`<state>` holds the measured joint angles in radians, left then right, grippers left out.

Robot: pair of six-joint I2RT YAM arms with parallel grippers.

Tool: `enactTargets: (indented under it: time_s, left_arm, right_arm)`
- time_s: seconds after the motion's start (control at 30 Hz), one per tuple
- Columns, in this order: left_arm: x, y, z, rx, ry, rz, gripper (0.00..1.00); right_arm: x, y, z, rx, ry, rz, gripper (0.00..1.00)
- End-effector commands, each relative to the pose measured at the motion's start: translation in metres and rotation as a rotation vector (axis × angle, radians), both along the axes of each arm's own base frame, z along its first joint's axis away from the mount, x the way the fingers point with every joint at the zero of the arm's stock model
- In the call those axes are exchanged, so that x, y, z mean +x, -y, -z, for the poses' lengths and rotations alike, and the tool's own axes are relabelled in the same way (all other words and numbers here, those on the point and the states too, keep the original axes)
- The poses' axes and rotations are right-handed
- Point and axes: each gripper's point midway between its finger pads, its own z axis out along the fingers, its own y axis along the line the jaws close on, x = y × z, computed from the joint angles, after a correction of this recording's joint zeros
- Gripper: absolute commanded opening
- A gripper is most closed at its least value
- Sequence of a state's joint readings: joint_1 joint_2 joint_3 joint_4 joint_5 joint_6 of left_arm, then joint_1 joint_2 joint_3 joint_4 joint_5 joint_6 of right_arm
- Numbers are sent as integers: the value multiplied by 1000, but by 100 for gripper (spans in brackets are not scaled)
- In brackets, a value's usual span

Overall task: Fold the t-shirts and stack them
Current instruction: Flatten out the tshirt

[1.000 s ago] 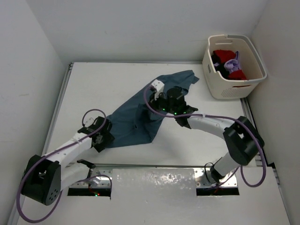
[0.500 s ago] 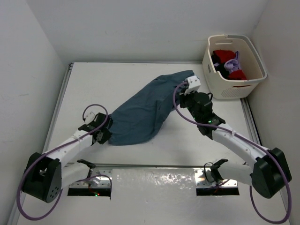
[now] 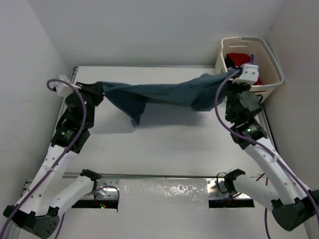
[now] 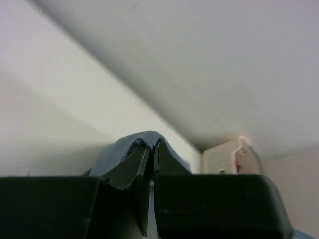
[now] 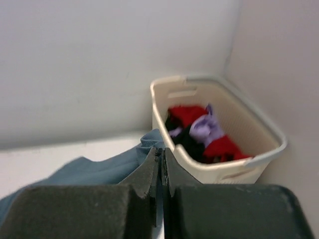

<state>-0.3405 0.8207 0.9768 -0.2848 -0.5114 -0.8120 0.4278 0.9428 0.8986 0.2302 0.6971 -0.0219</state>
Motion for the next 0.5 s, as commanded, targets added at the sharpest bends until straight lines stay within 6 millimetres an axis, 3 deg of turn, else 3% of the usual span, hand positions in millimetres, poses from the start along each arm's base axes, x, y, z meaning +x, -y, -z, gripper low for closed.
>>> enactTargets:
  time_s: [0.0, 0.07, 0.1, 0.13, 0.17, 0.23, 0.27, 0.47]
  left_arm:
    - [-13, 0, -94, 43, 269, 41, 0]
    - [-27, 2, -143, 41, 396, 72, 0]
    - [-37, 4, -172, 99, 449, 104, 0]
    - [-35, 9, -169, 107, 437, 126, 0]
    - [-49, 7, -197, 112, 496, 136, 0]
    - [-62, 7, -216, 168, 531, 158, 0]
    - [-76, 1, -235, 169, 572, 147, 0]
    - [-131, -26, -281, 204, 685, 83, 0]
  right_arm:
    - [-33, 18, -82, -2, 173, 22, 0]
    - [-42, 14, -106, -30, 200, -31, 0]
    - [-56, 16, -138, -41, 243, -58, 0]
    - [-56, 15, -138, -43, 244, -64, 0]
    - [-62, 18, -149, -61, 255, -61, 0]
    - [-81, 25, -180, -72, 313, -61, 0]
    - [-93, 29, -197, -69, 343, -70, 0]
    - [-145, 26, -263, -106, 476, -200, 0]
